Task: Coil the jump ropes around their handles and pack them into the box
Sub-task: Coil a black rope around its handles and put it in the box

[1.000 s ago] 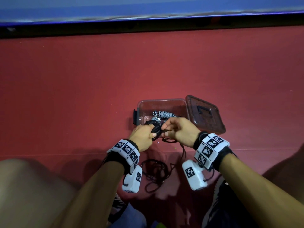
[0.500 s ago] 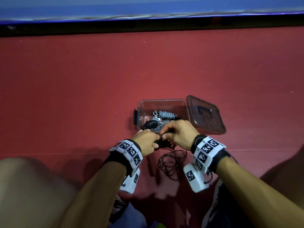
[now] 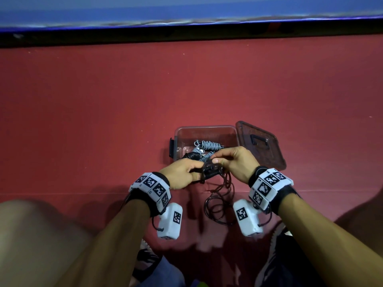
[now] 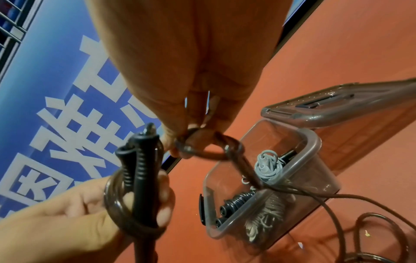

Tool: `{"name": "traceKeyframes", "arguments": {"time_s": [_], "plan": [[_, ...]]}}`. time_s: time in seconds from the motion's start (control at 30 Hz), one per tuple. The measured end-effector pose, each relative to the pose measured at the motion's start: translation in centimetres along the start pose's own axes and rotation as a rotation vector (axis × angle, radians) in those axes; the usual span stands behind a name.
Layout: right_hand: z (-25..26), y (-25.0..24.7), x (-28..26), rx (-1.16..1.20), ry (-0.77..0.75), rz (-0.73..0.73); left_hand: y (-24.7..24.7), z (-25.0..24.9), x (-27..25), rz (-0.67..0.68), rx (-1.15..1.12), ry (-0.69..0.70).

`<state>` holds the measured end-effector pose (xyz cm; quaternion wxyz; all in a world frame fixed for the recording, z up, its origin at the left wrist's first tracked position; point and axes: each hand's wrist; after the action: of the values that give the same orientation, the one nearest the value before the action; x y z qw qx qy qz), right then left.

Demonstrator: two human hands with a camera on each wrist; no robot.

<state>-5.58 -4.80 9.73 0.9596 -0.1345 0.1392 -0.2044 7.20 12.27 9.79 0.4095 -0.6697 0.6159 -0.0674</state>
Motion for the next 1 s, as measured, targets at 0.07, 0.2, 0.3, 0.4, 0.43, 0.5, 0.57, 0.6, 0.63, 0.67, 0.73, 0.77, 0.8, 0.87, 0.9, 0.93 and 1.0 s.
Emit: {"name": "traceKeyframes", "arguments": {"time_s": [0.07,0.2,0.3,0.4,0.43,0.5,0.57,0.6,0.63,0.67,0.73,0.77,0.8,0.87,0.9,0.93,1.0], "plan": [[0.0,-0.1,0.0,0.01,0.02,-0.026,-0.1,0.1,0.0,-0.038,-0.071,0.01],[-0.4,0.2,-0.1,-0.067,0.033,0.009,0.3,0.3,0.2,-0.141,-0.184,0.024],[-0.7,0.9,-0.4,-0.126,0.048,0.058,0.2,0.0,0.3,-0.199,-0.22,0.048],[-0.3,1.1,-0.7,-0.229,0.056,0.094,-0.4,-0.1,0.4,-0.266,-0.17,0.012],[-0.2,1.2,-0.8,-0.26,0.046,0.109,-0.5,0.1,0.5,-0.294,-0.147,-0.012],[-0.1,1.4,-0.9,-0.311,0.033,0.137,-0.3,0.6,0.7,-0.336,-0.076,-0.085],[0.3,1.7,-1.2,-0.428,0.024,0.204,0.1,0.7,0.7,-0.348,-0.032,-0.146],[0.6,1.9,-1.3,-0.491,0.011,0.241,0.3,0.7,0.7,-0.349,-0.026,-0.172],[0.8,2.0,-1.4,-0.545,-0.004,0.272,0.4,0.6,0.7,-0.347,-0.015,-0.194],[1.1,2.1,-1.4,-0.579,-0.016,0.295,0.5,0.4,0.7,-0.345,0.007,-0.216],[1.4,2.2,-1.4,-0.597,-0.013,0.33,0.5,0.0,0.4,-0.349,0.068,-0.248],[1.4,2.3,-1.4,-0.604,-0.005,0.345,0.5,-0.3,0.3,-0.35,0.101,-0.265],[1.6,2.3,-1.4,-0.613,-0.002,0.357,0.5,-0.6,0.2,-0.347,0.142,-0.283],[1.8,2.3,-1.5,-0.616,-0.001,0.353,0.6,-1.0,0.1,-0.329,0.217,-0.319],[1.9,2.3,-1.5,-0.611,-0.004,0.339,0.7,-1.1,0.1,-0.317,0.252,-0.331],[1.9,2.2,-1.5,-0.61,-0.006,0.324,0.8,-1.4,0.1,-0.299,0.292,-0.341],[2.0,2.2,-1.5,-0.607,-0.009,0.294,0.9,-1.8,-0.1,-0.265,0.367,-0.33]]}}
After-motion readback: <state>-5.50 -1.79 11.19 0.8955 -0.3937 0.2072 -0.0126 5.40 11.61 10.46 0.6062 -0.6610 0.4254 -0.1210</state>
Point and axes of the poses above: each hand's wrist, its own x-axis towards the middle knuckle, its own y-axis out of the palm, z = x × y, and after that the axes turned 12 degrees about x, right-handed
